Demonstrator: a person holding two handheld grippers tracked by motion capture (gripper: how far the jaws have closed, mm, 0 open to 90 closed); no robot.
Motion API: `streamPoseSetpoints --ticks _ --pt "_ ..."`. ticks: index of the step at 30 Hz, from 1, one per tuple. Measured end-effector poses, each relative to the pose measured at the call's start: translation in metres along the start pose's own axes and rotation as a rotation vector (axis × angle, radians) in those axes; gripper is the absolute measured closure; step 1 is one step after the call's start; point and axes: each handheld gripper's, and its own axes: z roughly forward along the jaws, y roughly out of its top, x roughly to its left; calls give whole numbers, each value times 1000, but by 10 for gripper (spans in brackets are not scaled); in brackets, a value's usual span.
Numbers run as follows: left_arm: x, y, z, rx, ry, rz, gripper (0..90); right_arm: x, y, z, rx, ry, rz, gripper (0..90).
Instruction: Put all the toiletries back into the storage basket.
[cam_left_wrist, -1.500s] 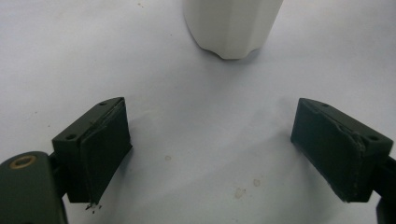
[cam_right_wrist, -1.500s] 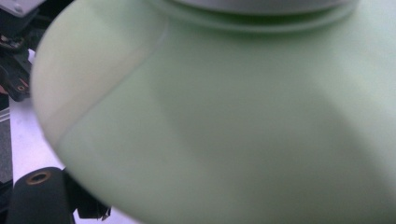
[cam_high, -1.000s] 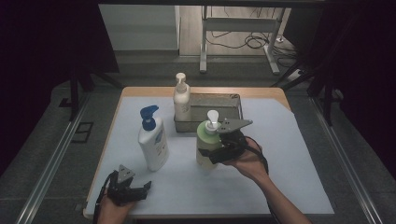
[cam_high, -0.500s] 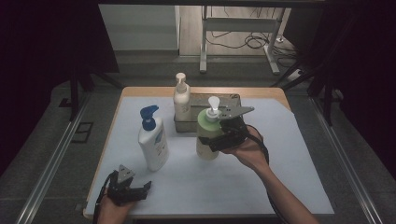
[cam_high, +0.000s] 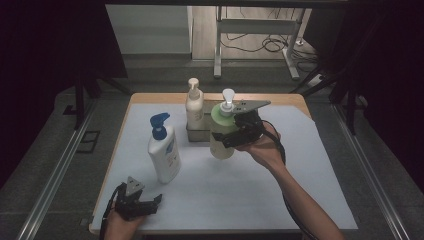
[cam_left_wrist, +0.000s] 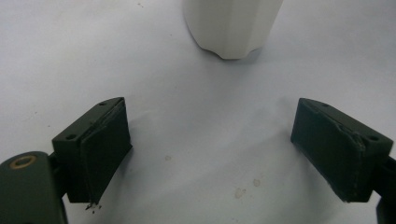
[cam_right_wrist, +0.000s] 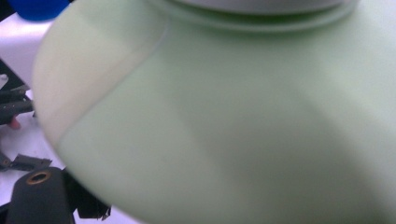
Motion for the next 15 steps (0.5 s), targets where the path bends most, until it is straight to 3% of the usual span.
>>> streamPoseSetpoints --ticks 15 --pt "0 0 0 0 1 0 114 -20 20 13 -5 -57 13 123"
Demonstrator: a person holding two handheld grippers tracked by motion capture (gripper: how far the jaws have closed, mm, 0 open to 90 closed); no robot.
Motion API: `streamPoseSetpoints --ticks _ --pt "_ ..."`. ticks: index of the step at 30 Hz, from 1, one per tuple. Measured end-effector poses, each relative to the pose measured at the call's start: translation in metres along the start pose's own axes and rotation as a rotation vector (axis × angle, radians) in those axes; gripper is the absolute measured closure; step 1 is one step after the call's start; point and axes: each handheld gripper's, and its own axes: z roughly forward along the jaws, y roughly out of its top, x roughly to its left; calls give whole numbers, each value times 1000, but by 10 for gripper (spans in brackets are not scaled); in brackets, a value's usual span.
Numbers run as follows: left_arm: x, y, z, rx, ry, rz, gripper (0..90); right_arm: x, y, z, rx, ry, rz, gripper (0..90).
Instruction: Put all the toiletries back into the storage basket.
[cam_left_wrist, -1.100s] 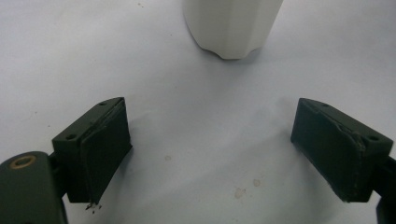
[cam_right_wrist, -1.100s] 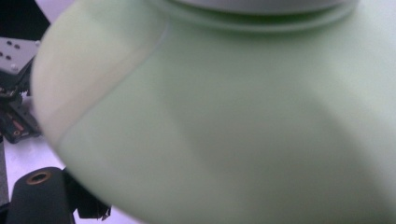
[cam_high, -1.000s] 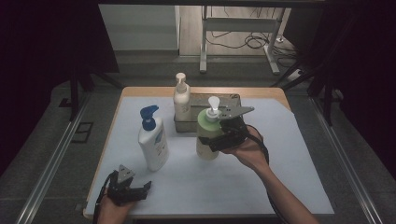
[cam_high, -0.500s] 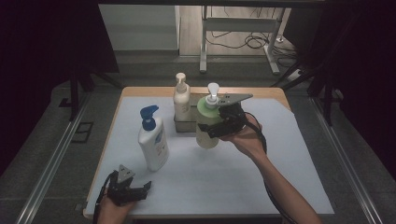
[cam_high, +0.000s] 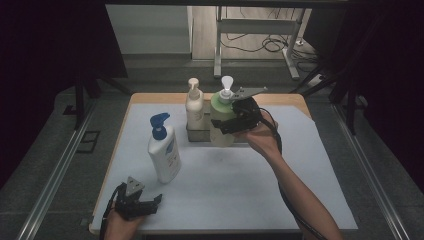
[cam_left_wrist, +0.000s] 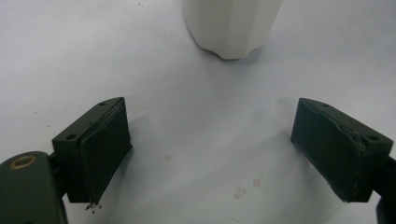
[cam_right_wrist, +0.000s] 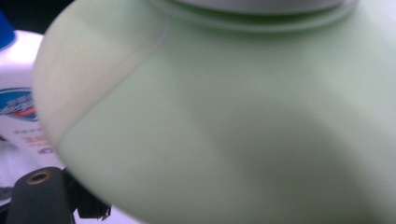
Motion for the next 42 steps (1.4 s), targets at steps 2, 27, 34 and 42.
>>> streamPoseSetpoints --ticks 2,27,34,42 --pt "0 0 0 2 -1 2 114 -3 2 3 0 -6 6 123" --pt "0 0 0 2 -2 0 114 -31 21 27 -8 -84 50 124" --pt "0 0 0 3 -1 0 114 -37 25 35 -2 -105 56 124" --pt "0 0 0 3 -2 0 114 -45 26 47 3 -124 59 124"
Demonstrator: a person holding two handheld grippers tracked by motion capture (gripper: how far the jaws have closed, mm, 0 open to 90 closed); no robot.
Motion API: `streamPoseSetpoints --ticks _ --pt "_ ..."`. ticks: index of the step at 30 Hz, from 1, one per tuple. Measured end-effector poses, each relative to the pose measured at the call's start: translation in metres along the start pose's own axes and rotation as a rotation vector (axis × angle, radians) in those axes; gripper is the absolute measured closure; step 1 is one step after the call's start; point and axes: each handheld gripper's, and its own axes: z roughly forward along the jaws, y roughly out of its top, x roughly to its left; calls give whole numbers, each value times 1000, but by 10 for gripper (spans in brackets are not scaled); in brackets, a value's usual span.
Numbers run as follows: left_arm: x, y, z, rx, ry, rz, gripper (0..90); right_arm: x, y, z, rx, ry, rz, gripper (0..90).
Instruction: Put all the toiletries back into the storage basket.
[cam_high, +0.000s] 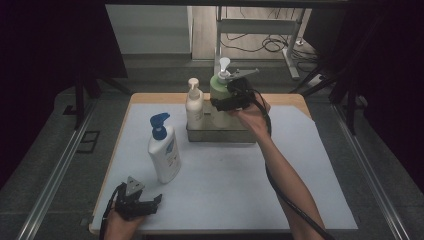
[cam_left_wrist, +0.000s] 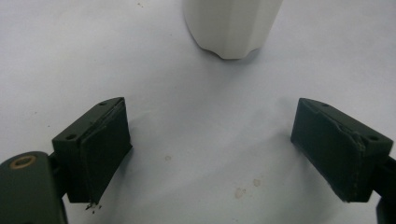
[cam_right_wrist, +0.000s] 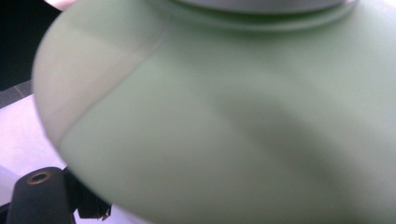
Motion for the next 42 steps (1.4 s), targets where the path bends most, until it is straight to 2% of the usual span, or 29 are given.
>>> streamPoseSetpoints --ticks 14,42 --pt "0 0 0 0 0 0 114 -3 -11 23 27 3 11 124" --pt "0 0 0 0 0 0 114 -8 -36 41 105 45 17 124"
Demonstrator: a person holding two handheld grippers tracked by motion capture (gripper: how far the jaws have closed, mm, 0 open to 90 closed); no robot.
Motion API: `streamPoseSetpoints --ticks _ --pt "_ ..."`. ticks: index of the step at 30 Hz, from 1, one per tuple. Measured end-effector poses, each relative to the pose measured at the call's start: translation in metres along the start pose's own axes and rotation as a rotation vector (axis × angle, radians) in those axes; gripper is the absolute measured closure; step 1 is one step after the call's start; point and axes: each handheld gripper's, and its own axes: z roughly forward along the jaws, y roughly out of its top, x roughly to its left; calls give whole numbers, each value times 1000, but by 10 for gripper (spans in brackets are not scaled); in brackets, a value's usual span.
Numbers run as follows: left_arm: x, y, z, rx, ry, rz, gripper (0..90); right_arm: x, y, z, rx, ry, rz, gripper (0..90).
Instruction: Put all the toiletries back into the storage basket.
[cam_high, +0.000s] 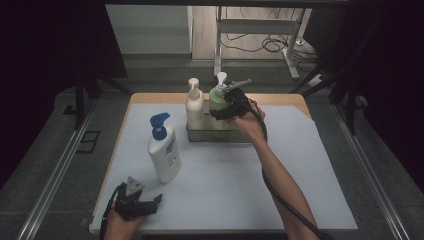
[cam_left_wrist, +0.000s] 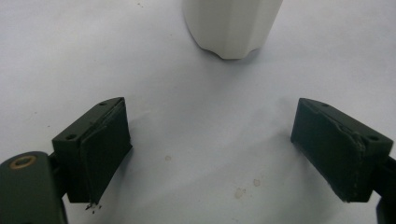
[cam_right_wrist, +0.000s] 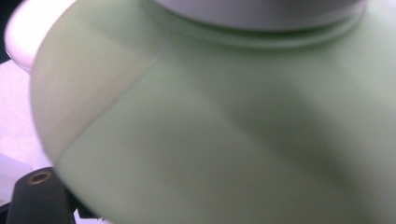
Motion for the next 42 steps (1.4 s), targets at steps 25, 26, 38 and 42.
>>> streamPoseSetpoints --ticks 25,26,38,42 --pt "0 0 0 1 0 0 114 -3 -15 12 41 17 14 117" --pt "0 0 0 1 0 1 114 -4 -16 12 37 18 17 116" --pt "0 0 0 0 1 1 114 -2 -21 10 13 6 30 103" --pt "0 0 0 1 1 1 114 -3 -22 5 3 20 37 76"
